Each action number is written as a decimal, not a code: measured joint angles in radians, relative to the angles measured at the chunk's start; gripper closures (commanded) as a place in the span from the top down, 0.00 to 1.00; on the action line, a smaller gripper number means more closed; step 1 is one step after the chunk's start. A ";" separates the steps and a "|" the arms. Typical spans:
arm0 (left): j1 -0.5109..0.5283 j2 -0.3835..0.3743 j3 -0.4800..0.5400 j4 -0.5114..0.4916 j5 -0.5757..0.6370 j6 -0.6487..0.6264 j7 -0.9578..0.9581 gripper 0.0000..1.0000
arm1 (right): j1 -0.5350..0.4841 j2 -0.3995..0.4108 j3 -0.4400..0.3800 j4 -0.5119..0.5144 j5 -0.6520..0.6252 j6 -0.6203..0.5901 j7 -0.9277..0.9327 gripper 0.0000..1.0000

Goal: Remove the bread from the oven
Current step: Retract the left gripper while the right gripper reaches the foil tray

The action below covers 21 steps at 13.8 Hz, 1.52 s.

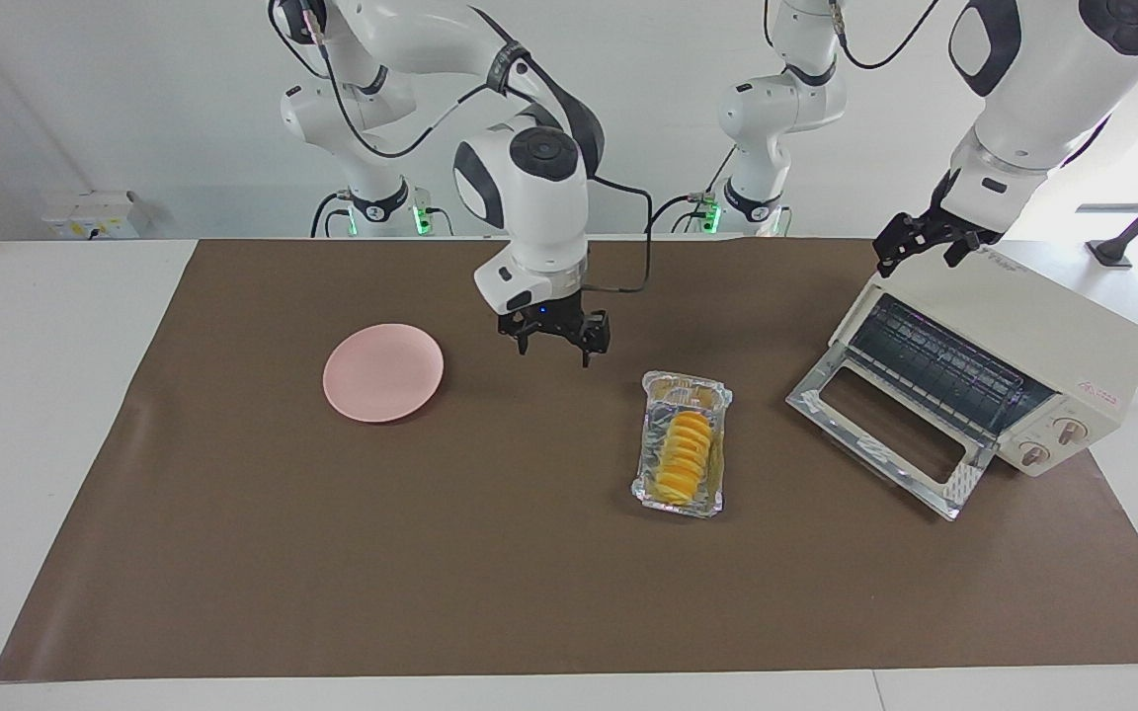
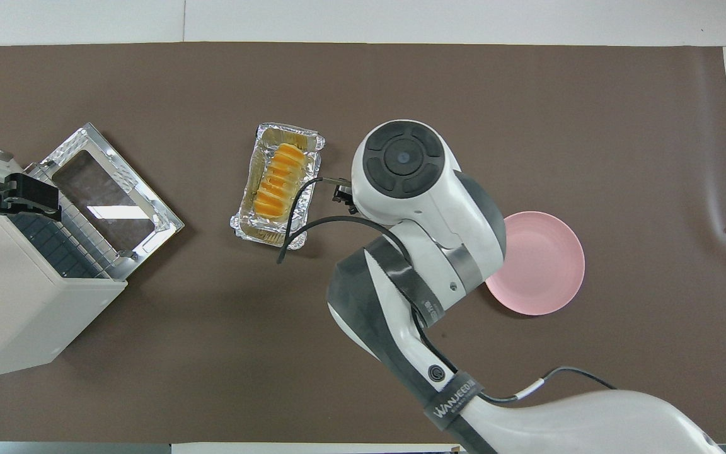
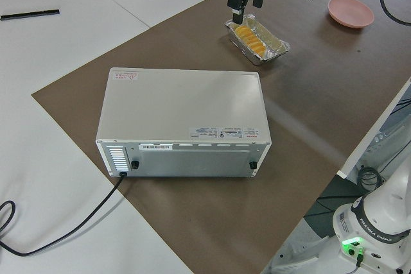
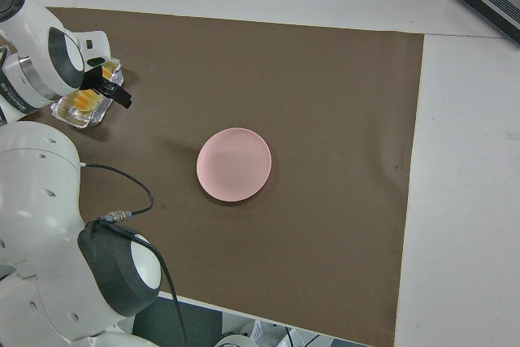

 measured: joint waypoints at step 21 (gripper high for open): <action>-0.028 0.000 -0.011 -0.001 -0.020 0.052 0.004 1.00 | 0.111 0.409 -0.006 0.351 -0.096 0.080 0.053 0.00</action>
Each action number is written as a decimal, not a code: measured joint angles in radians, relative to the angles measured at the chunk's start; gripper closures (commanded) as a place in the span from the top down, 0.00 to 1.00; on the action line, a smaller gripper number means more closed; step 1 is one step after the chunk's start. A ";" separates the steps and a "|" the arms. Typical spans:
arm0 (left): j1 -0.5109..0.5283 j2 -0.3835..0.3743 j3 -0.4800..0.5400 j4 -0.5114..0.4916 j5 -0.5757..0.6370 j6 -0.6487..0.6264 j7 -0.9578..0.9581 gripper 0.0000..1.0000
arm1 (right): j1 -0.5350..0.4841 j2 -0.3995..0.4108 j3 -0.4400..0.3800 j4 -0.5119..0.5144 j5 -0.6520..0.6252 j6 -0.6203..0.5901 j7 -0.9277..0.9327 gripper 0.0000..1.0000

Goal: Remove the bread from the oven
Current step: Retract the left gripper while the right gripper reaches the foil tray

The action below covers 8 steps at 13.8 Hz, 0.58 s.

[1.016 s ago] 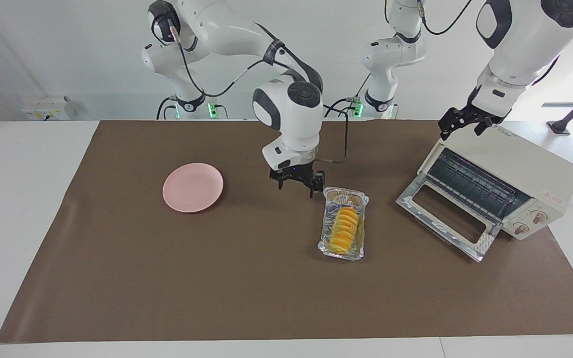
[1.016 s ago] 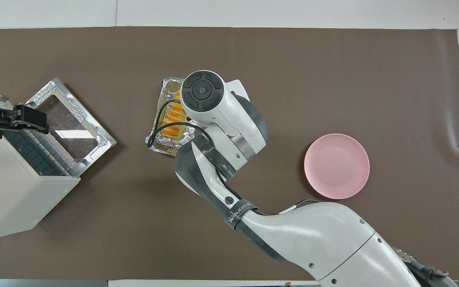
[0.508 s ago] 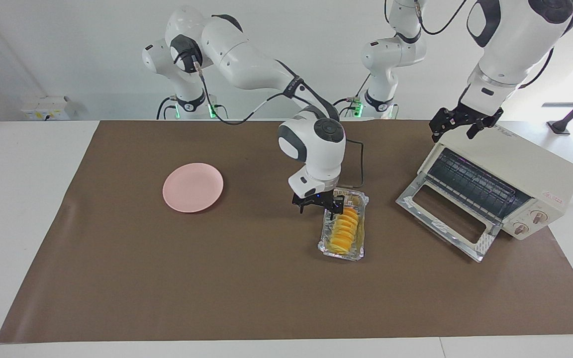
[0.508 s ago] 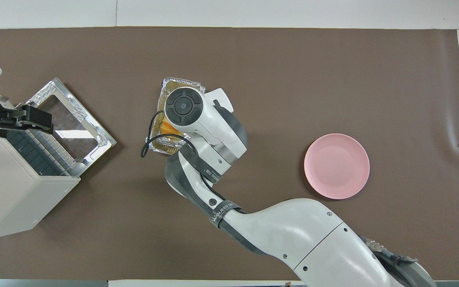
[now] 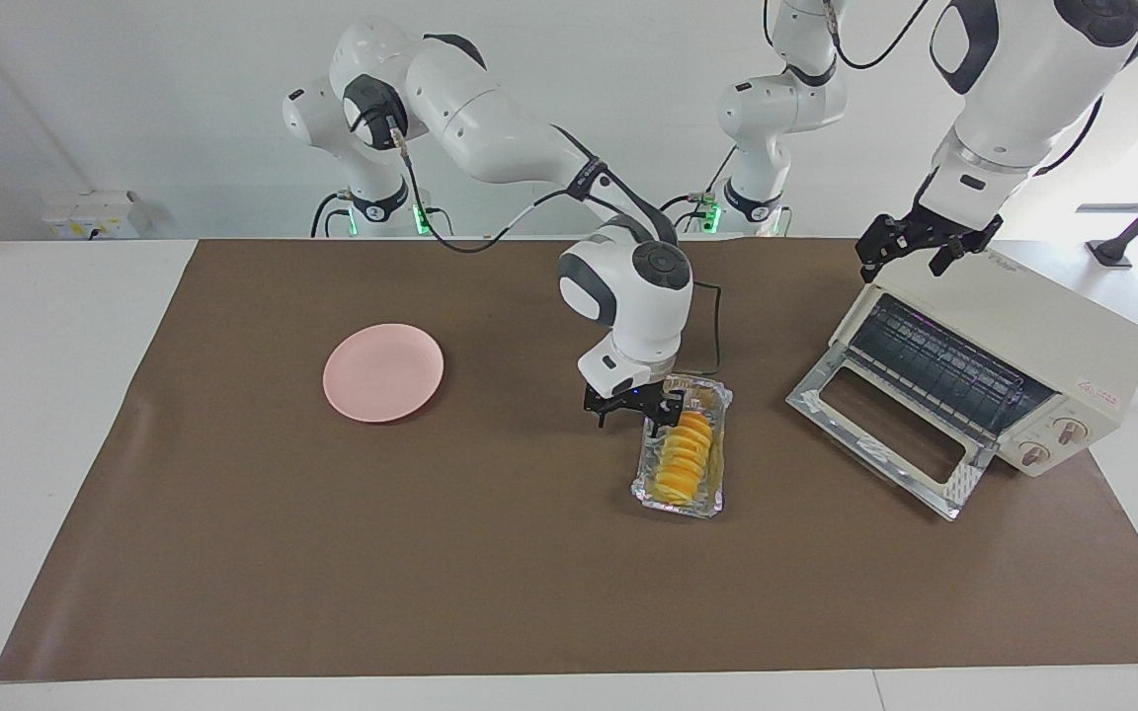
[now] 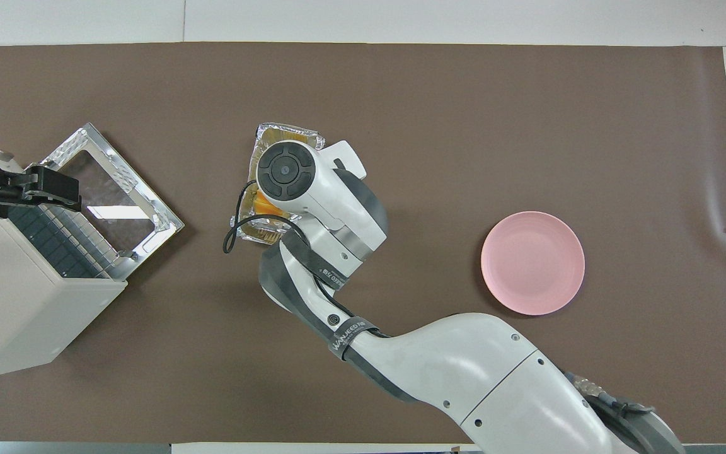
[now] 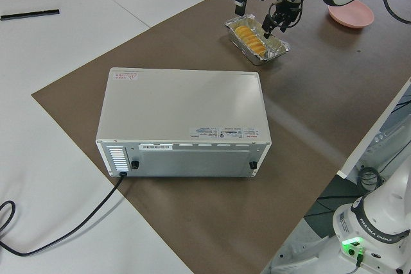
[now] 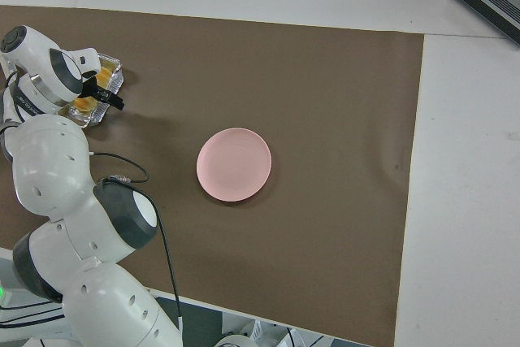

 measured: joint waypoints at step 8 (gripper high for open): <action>0.000 0.000 0.000 0.000 0.000 0.000 0.000 1.00 | 0.010 0.001 0.001 0.000 0.001 0.040 -0.020 0.00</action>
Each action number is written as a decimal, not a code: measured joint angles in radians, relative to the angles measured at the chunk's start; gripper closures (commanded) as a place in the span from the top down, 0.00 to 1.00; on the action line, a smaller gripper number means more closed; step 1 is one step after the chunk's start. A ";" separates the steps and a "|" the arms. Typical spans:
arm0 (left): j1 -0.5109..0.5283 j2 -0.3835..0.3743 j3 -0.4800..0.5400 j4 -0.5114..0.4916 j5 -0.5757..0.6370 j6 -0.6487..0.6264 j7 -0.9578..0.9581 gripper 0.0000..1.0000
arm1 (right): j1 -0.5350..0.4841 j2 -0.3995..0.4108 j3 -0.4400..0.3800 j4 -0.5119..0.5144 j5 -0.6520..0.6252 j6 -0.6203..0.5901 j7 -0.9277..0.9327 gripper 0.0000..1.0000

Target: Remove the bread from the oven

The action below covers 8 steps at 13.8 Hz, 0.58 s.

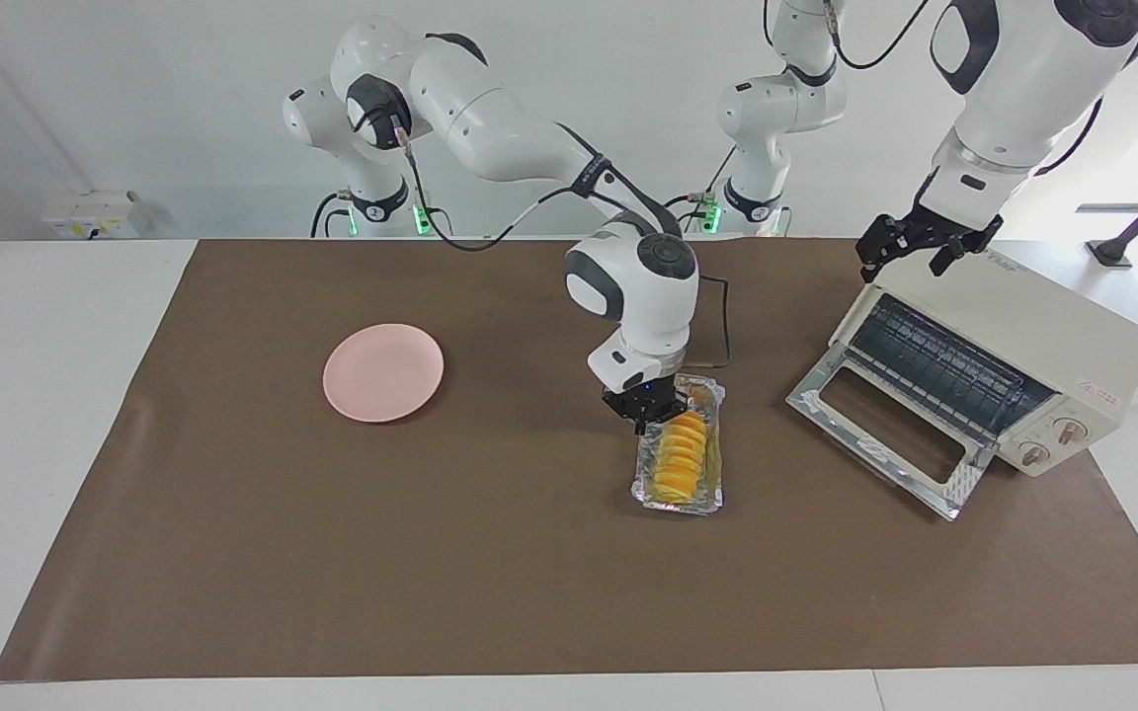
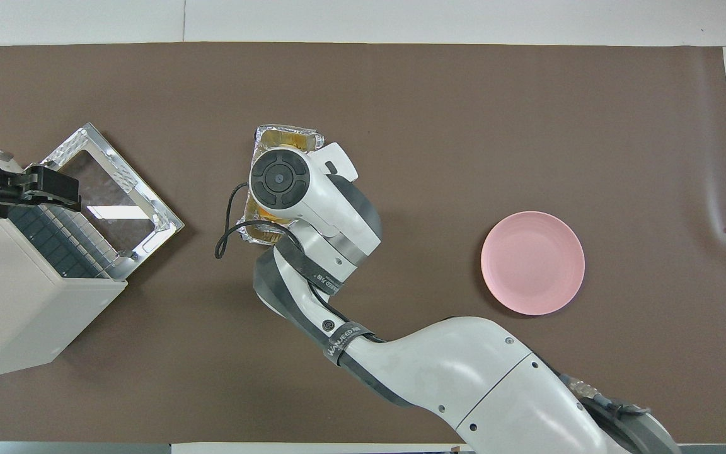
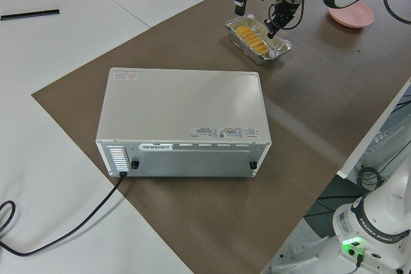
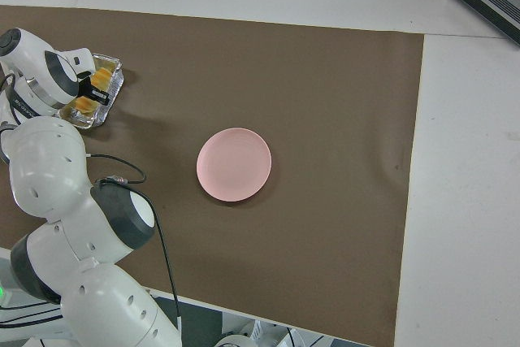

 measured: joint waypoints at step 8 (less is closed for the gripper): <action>0.000 0.000 0.000 0.000 0.000 0.000 0.000 1.00 | -0.169 -0.088 -0.008 0.035 0.064 -0.160 -0.266 0.00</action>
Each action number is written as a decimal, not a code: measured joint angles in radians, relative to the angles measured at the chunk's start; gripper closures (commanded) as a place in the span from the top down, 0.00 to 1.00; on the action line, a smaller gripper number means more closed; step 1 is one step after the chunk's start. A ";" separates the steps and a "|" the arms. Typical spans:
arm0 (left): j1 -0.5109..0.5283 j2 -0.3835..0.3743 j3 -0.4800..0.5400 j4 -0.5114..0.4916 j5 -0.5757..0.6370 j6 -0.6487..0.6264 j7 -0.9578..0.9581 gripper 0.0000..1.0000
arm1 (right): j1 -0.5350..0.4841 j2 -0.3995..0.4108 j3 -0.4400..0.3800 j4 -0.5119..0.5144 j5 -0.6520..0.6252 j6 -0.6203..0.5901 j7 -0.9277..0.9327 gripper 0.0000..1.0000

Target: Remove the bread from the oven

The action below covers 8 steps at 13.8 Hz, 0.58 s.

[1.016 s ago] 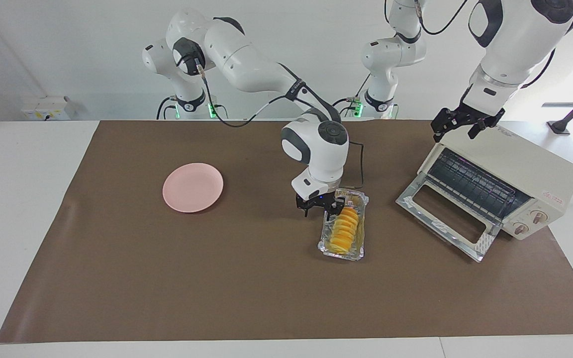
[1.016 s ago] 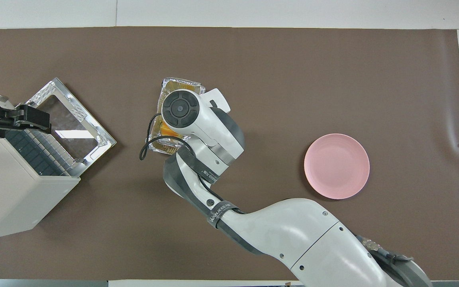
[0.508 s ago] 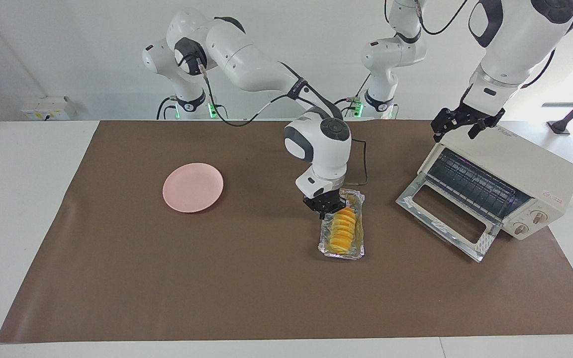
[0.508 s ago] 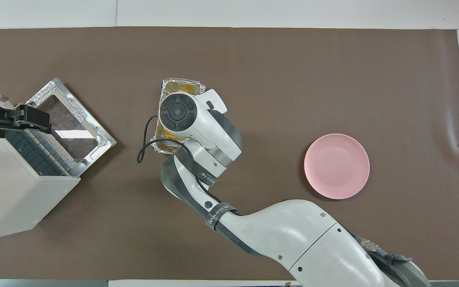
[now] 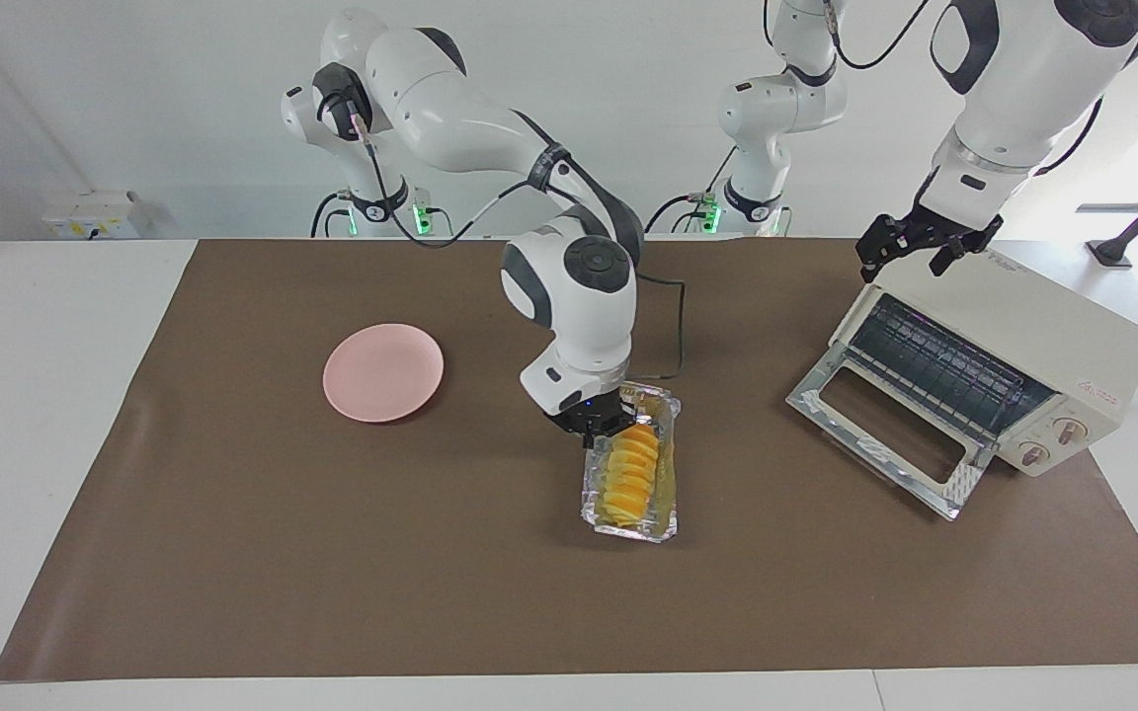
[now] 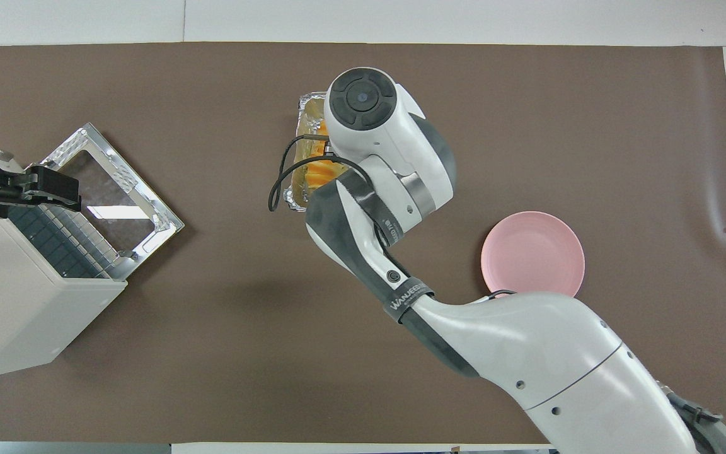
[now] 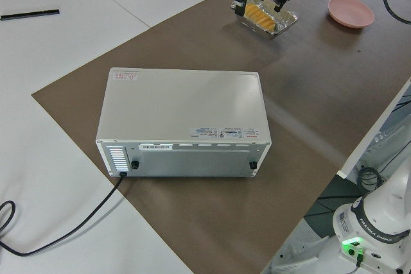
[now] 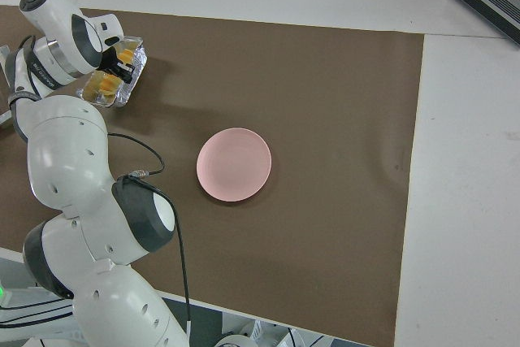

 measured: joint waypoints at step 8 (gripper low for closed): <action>0.000 0.000 0.000 0.000 0.000 0.000 0.000 1.00 | -0.316 -0.001 -0.010 -0.005 0.011 0.014 -0.511 0.00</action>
